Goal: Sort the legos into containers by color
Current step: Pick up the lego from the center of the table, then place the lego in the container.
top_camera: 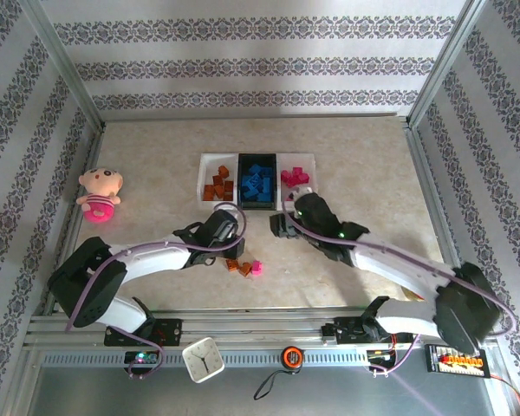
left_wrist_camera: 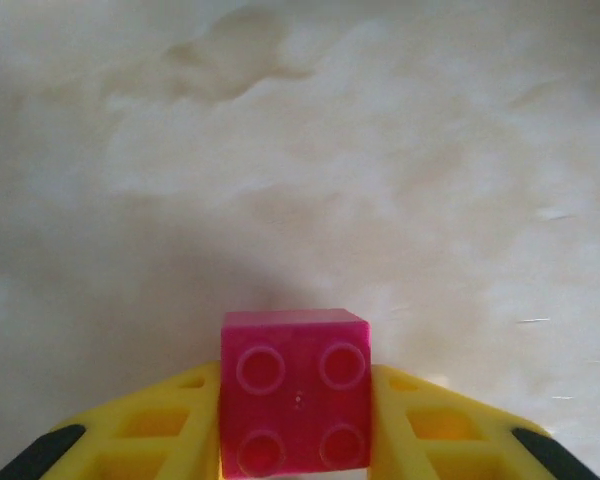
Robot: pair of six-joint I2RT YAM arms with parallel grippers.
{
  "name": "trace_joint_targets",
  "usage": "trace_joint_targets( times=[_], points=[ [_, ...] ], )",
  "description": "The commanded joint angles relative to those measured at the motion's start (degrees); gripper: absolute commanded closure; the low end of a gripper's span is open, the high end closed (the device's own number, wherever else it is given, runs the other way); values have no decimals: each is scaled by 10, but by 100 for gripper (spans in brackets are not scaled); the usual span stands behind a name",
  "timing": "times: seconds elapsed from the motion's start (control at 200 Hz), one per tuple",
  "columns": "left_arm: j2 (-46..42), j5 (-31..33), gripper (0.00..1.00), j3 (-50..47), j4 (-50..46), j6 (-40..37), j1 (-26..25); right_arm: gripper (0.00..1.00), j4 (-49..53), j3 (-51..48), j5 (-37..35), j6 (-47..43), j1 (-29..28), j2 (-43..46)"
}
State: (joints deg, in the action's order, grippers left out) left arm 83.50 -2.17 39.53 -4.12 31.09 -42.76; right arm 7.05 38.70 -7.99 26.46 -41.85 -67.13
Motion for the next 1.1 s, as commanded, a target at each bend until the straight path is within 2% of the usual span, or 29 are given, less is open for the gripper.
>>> trace_joint_targets(
  times=[0.0,0.2,0.37,0.495,0.555,0.625,0.695,0.849,0.994,1.094],
  points=[
    [-4,-21,70,92,-5,-23,-14,23,15,-64,-70,50,3,89],
    [139,-53,71,307,-11,-53,-12,23,60,-143,-88,88,5,214],
    [300,-50,73,507,-85,-68,11,23,80,-156,-83,96,1,239],
    [380,-48,74,604,-121,-60,27,22,73,-162,-71,98,-3,239],
    [405,-46,69,635,-135,-52,34,21,68,-161,-58,92,-8,231],
    [424,-65,53,655,-136,-34,45,20,59,-160,-44,81,-16,216],
    [420,-86,40,658,-125,-18,52,19,51,-156,-31,72,-25,199],
    [342,-99,35,619,-80,-7,54,18,14,-153,9,59,-48,156],
    [210,-99,30,497,-18,-7,54,18,-41,-137,61,42,-78,87],
    [104,-91,27,373,15,-7,54,18,-70,-116,106,15,-101,26]
  ],
)
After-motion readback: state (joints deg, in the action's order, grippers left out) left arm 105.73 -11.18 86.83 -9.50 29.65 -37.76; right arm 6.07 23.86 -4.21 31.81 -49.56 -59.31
